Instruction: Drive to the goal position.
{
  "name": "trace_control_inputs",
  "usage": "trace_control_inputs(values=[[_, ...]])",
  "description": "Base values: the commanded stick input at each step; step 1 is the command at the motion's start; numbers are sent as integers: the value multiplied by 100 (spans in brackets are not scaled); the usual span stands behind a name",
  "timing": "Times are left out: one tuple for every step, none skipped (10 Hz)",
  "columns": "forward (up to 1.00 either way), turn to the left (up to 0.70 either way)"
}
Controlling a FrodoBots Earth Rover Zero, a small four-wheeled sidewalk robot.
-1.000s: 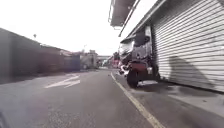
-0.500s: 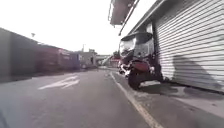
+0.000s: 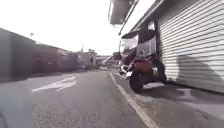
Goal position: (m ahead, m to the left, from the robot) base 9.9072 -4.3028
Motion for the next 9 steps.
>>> trace_control_inputs(values=[[45,27],[45,27],[45,27],[45,27],[45,27],[45,27],[45,27],[45,18],[45,0]])
